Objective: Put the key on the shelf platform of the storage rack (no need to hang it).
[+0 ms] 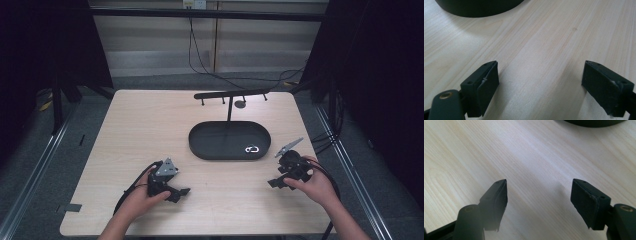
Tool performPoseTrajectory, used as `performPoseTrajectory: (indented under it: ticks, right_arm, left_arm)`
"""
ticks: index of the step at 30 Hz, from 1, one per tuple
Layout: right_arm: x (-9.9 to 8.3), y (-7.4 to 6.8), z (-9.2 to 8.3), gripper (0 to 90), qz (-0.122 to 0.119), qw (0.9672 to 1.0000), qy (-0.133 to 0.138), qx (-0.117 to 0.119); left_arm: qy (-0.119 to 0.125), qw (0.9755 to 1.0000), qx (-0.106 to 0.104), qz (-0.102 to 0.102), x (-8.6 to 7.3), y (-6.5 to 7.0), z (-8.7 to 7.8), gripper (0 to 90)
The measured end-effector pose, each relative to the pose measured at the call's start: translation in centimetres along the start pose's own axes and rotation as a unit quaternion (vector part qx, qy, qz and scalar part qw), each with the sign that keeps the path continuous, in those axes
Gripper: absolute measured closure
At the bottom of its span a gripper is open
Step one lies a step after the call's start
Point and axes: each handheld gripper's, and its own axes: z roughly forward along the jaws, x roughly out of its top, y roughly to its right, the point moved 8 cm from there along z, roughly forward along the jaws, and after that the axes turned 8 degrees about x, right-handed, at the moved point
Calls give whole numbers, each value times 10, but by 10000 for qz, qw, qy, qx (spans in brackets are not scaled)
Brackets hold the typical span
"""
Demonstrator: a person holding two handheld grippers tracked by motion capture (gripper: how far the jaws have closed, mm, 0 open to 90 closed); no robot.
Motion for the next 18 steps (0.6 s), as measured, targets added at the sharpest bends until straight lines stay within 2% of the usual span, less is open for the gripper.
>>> performPoseTrajectory:
  ticks: [18]
  right_arm:
    - [-12, 5, 2, 294, 86, 9999, 88, -51]
  left_arm:
    - [0, 10000, 0, -2, 0, 0, 0, 138]
